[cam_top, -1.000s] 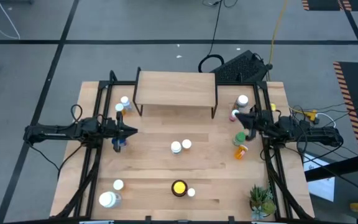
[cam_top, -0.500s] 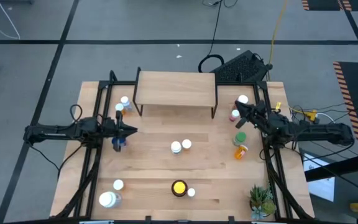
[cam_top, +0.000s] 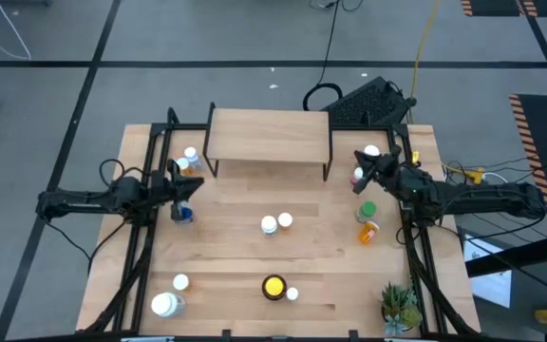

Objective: Pick and place medicine bottles onto shelf by color
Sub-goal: Put the green pill bottle on the shelf

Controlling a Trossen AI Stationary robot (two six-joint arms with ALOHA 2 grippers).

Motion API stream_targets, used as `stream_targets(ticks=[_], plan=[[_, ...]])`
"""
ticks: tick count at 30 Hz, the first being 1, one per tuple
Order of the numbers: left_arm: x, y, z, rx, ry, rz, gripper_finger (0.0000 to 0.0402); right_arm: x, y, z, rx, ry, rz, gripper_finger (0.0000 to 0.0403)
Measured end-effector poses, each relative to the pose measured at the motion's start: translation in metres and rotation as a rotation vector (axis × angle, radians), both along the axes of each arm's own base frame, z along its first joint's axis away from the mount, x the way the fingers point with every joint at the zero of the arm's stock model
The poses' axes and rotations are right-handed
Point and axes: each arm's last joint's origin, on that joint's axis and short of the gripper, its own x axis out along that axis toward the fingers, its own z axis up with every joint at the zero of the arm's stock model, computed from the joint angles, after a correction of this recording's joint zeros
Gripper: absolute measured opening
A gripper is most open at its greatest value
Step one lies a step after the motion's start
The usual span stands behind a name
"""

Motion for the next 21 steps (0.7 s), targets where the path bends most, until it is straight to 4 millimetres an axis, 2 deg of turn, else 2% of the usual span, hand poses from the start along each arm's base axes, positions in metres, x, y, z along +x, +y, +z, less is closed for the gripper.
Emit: stream_targets(ticks=[3,6,8,12,16,21], plan=[[-0.002,0.005,-0.002,-0.037,0.021,0.186,0.0037,-0.004,-0.010,0.013,0.059,0.102,-0.127,0.0062],[-0.006,0.011,-0.002,-0.041,0.039,0.439,0.0037,-0.007,-0.021,0.036,0.132,0.127,-0.227,0.0132],[-0.009,0.016,-0.002,-0.040,0.059,0.600,0.0037,-0.007,-0.027,0.045,0.180,0.177,-0.238,0.0181],[-0.014,0.024,-0.005,-0.083,0.080,0.816,0.0037,-0.005,-0.037,0.038,0.259,0.230,-0.196,0.0259],[-0.015,0.030,-0.007,-0.094,0.087,0.897,0.0037,-0.007,-0.044,0.027,0.347,0.215,-0.245,0.0302],[-0.017,0.039,-0.010,-0.125,0.090,0.995,0.0037,-0.013,-0.051,0.024,0.398,0.215,-0.278,0.0315]])
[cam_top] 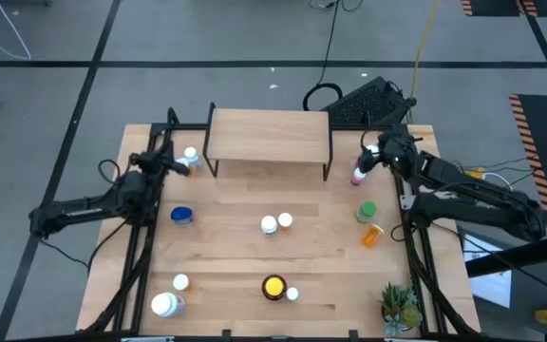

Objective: Pick and place medicine bottles onto shelf by color
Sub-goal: Put the green pill bottle on the shelf

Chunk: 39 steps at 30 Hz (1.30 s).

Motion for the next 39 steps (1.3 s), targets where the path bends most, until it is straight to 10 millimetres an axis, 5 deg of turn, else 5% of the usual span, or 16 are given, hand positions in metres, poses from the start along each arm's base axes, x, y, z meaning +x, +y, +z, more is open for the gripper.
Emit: stream_targets(ticks=[6,14,28,39], plan=[[0.007,0.006,-0.004,0.080,0.236,-0.183,0.0037,-0.004,-0.018,-0.019,0.144,0.124,-0.021,0.0315],[0.011,0.004,0.004,0.118,0.099,-0.352,0.0037,-0.001,-0.031,-0.024,0.269,0.018,0.028,0.0316],[0.014,0.002,-0.002,0.059,0.093,-0.430,0.0039,-0.003,-0.031,-0.027,0.232,0.113,0.002,0.0290],[0.018,-0.007,-0.007,-0.026,0.037,-0.549,0.0137,-0.008,-0.028,-0.025,0.203,0.155,0.000,0.0328]])
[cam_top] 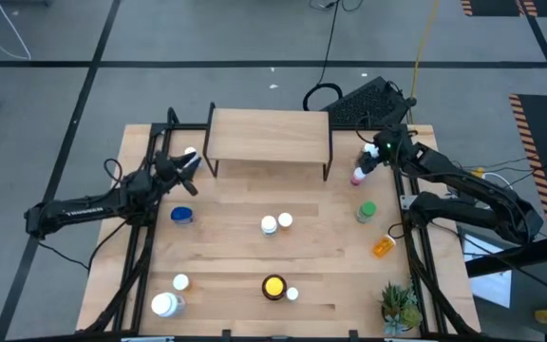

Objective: Pick and place medicine bottles onto shelf by color
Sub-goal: Put the green pill bottle on the shelf

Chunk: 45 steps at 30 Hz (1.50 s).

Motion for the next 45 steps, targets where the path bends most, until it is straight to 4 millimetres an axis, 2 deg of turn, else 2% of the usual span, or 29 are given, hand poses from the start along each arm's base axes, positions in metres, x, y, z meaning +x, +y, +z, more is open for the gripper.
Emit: stream_targets(ticks=[4,9,21,28,32,40,45], plan=[[0.001,-0.003,0.003,0.010,-0.024,-0.028,0.0155,0.002,-0.001,-0.004,0.030,0.024,0.007,0.0325],[0.001,-0.005,0.006,0.023,-0.052,-0.044,0.0157,0.003,-0.003,-0.008,0.044,0.045,0.014,0.0306],[0.001,-0.005,0.010,0.035,-0.097,-0.040,0.0157,0.007,-0.006,-0.010,0.037,0.058,0.030,0.0206],[0.001,-0.005,0.010,0.029,-0.097,-0.048,0.0157,0.006,-0.003,-0.005,0.044,0.014,0.070,0.0200],[0.002,-0.006,0.010,0.024,-0.102,-0.084,0.0157,0.006,-0.001,0.013,0.039,-0.024,0.098,0.0177],[0.003,-0.006,0.003,-0.036,-0.071,-0.099,0.0157,0.008,-0.002,0.074,-0.059,-0.053,0.183,0.0095],[0.003,-0.007,0.002,-0.057,-0.066,-0.136,0.0157,0.009,-0.001,0.082,-0.050,-0.081,0.216,0.0050]])
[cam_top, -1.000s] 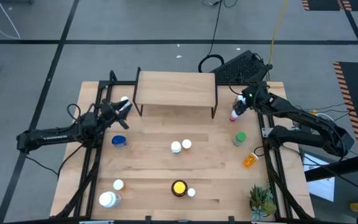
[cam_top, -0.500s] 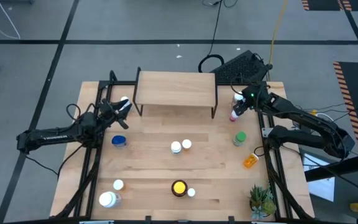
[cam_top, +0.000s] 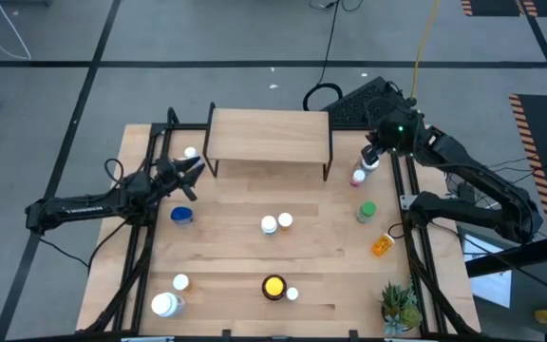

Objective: Pick and place medicine bottles onto shelf by color
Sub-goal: Put the green pill bottle on the shelf

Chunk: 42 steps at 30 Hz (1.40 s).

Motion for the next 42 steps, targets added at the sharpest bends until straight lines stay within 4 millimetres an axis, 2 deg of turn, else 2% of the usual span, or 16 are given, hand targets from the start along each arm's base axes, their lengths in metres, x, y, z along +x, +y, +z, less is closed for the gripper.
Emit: stream_targets(ticks=[4,7,10,18,23,26,32,39,42], plan=[[0.000,-0.001,-0.001,0.000,0.015,-0.026,0.0157,-0.001,0.001,-0.003,0.024,0.022,-0.005,0.0040],[0.000,-0.001,-0.003,-0.006,0.025,-0.026,0.0157,-0.001,0.001,-0.002,0.019,0.021,-0.006,0.0054],[0.000,-0.001,-0.004,-0.024,0.031,-0.026,0.0157,-0.001,-0.001,-0.003,0.012,0.034,-0.027,0.0087],[0.001,-0.001,-0.004,-0.041,0.020,-0.037,0.0157,-0.003,0.000,-0.009,0.087,0.045,-0.115,0.0205],[0.001,-0.001,-0.005,-0.045,0.024,-0.037,0.0157,-0.007,0.003,-0.014,0.153,0.049,-0.172,0.0247],[0.001,-0.001,-0.005,-0.045,0.024,-0.037,0.0157,-0.006,0.003,-0.025,0.171,0.046,-0.178,0.0258],[0.001,-0.001,-0.005,-0.049,0.021,-0.041,0.0157,-0.003,0.003,-0.063,0.176,0.046,-0.173,0.0285],[0.001,-0.001,-0.005,-0.054,0.018,-0.042,0.0157,-0.006,0.006,-0.084,0.191,0.100,-0.149,0.0331],[0.001,-0.001,-0.005,-0.051,0.020,-0.042,0.0157,-0.008,0.008,-0.093,0.207,0.129,-0.147,0.0336]])
